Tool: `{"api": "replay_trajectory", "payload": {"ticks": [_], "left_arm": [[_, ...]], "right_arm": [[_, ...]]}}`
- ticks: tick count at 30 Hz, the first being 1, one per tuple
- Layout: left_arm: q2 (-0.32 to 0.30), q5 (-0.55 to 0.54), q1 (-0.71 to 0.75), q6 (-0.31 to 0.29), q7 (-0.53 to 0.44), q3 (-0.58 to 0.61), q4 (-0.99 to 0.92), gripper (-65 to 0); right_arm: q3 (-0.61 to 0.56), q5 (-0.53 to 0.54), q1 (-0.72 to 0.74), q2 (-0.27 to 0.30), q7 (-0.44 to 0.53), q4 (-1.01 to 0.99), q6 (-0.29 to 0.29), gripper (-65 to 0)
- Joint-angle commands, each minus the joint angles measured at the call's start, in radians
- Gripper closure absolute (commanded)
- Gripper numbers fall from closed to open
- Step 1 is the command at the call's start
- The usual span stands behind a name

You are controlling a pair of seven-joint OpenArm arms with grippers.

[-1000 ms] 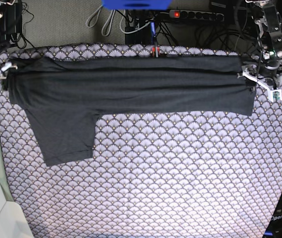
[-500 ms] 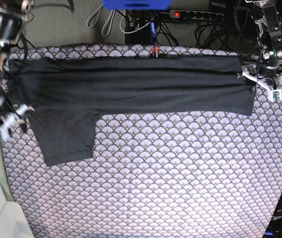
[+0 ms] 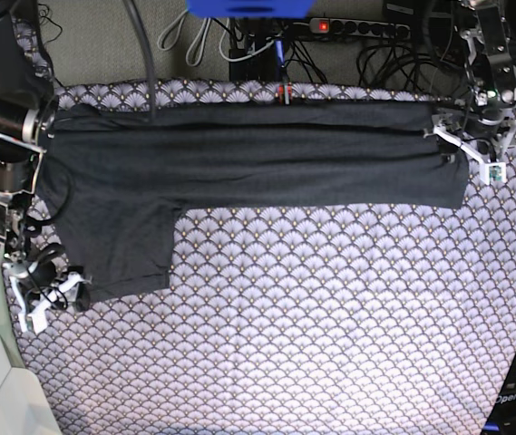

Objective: Fold the T-shirt properly
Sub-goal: 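Lower the fold onto the shirt and open both grippers, then grasp the protruding sleeve with the right gripper and tuck it into the band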

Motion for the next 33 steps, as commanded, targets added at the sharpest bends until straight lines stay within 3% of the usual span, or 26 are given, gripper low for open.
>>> {"api": "replay_trajectory", "payload": {"ticks": [1, 10, 18, 21, 26, 33], "left_arm": [[-0.013, -0.006, 0.003, 0.017, 0.023, -0.006, 0.005, -40.8], [-0.013, -0.004, 0.003, 0.017, 0.023, -0.006, 0.007, -40.8], [-0.013, -0.001, 0.003, 0.017, 0.023, -0.003, 0.005, -40.8], [-0.013, -0.001, 0.003, 0.017, 0.023, -0.002, 0.013, -40.8], [-0.013, 0.0, 0.001, 0.017, 0.023, -0.003, 0.01, -40.8], [-0.013, 0.0, -0.005, 0.017, 0.023, -0.002, 0.004, -40.8]], "right_arm": [[0.002, 0.013, 0.026, 0.02, 0.026, 0.007, 0.002, -36.1], [-0.02, 0.013, 0.022, 0.018, 0.129, -0.123, -0.006, -36.0], [-0.052, 0.013, -0.028, -0.009, 0.135, -0.124, -0.006, -35.5], [-0.098, 0.015, -0.028, -0.011, 0.132, -0.124, -0.004, -27.7], [-0.112, 0.015, -0.028, -0.011, 0.13, -0.124, -0.004, 0.0], [-0.107, 0.023, -0.069, 0.024, 0.121, -0.052, -0.001, 0.0]]}}
